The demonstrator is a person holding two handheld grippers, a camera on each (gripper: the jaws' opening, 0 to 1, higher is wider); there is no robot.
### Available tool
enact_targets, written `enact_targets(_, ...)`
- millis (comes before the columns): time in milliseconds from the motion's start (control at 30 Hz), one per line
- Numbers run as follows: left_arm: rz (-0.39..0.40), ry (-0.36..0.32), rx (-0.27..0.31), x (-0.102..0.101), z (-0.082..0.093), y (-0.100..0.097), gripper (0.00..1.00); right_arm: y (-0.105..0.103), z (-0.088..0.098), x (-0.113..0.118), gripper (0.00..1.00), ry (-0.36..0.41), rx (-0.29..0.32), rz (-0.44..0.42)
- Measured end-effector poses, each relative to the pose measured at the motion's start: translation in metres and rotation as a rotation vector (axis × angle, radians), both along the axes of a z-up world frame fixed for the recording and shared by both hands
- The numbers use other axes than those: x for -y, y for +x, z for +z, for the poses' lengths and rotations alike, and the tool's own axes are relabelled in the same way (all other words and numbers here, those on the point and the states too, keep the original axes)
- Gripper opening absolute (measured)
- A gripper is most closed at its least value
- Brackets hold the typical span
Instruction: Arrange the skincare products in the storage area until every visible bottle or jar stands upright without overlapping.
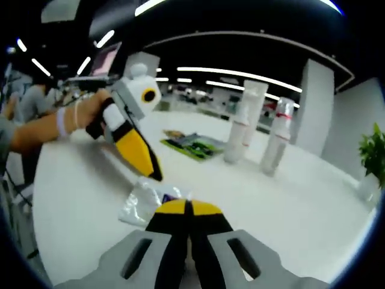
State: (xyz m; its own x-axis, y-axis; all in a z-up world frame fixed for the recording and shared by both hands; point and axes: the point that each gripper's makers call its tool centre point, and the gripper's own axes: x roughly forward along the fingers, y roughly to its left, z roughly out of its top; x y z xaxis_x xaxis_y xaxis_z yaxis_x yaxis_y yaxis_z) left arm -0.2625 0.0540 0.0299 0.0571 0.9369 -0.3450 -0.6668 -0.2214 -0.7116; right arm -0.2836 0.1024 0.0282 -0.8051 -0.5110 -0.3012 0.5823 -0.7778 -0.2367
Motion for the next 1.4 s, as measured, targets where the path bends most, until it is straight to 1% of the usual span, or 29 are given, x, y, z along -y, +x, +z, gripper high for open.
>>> enact_targets(133, 0.003, 0.034, 0.031, 0.000, 0.004, -0.001, 0.17, 0.000, 0.000, 0.000, 0.00, -0.012, 0.005, -0.002)
enact_targets(200, 0.003, 0.068, 0.055, -0.001, 0.008, 0.000, 0.17, 0.000, 0.000, 0.000, 0.00, -0.015, 0.005, -0.003)
enact_targets(367, -0.007, 0.124, 0.107, -0.004, 0.015, 0.002, 0.17, 0.000, 0.000, 0.001, 0.00, -0.018, 0.007, -0.005)
enact_targets(533, -0.019, 0.152, 0.141, -0.008, 0.019, 0.006, 0.17, 0.000, 0.000, 0.000, 0.00, -0.024, 0.011, -0.008)
enact_targets(733, -0.036, 0.133, 0.118, -0.012, 0.016, 0.013, 0.17, 0.000, 0.000, -0.001, 0.00, -0.035, 0.016, -0.015)
enact_targets(800, -0.044, 0.118, 0.110, -0.015, 0.013, 0.015, 0.17, 0.000, 0.000, -0.001, 0.00, -0.038, 0.017, -0.017)
enact_targets(833, -0.049, 0.104, 0.100, -0.016, 0.009, 0.016, 0.17, 0.000, 0.000, 0.000, 0.00, -0.042, 0.018, -0.015)
enact_targets(867, -0.062, 0.069, 0.084, -0.016, 0.002, 0.018, 0.18, 0.000, 0.000, 0.001, 0.00, -0.046, 0.019, -0.013)
enact_targets(900, -0.098, 0.067, 0.078, -0.017, 0.001, 0.026, 0.15, 0.001, 0.000, 0.001, 0.00, -0.051, 0.020, -0.012)
enact_targets(933, -0.090, 0.052, 0.035, -0.015, -0.001, 0.023, 0.15, 0.001, 0.000, 0.002, 0.00, -0.056, 0.021, -0.010)
enact_targets(967, -0.084, 0.052, 0.028, -0.014, 0.000, 0.024, 0.15, 0.001, 0.000, 0.003, 0.00, -0.062, 0.024, -0.009)
enact_targets(1033, -0.095, 0.037, -0.011, -0.011, -0.001, 0.025, 0.15, 0.001, 0.000, 0.005, 0.00, -0.066, 0.026, -0.006)
enact_targets(1100, -0.093, 0.033, -0.012, -0.009, -0.001, 0.023, 0.15, 0.000, 0.000, 0.006, 0.00, -0.068, 0.030, 0.000)
enact_targets(1167, -0.081, 0.031, 0.023, -0.007, -0.002, 0.021, 0.15, 0.000, 0.000, 0.007, 0.00, -0.072, 0.033, 0.004)
enact_targets(1233, -0.078, 0.022, 0.093, -0.005, -0.001, 0.022, 0.15, 0.000, 0.000, 0.008, 0.00, -0.073, 0.036, 0.007)
enact_targets(1267, -0.092, 0.024, 0.133, -0.005, -0.001, 0.024, 0.15, -0.001, -0.001, 0.009, 0.00, -0.073, 0.040, 0.008)
enact_targets(1367, -0.107, 0.033, 0.161, -0.006, 0.000, 0.026, 0.14, 0.000, -0.001, 0.010, 0.00, -0.072, 0.043, 0.006)
enact_targets(1400, -0.118, 0.034, 0.163, -0.008, 0.001, 0.029, 0.14, 0.000, -0.001, 0.009, 0.00, -0.074, 0.045, 0.003)
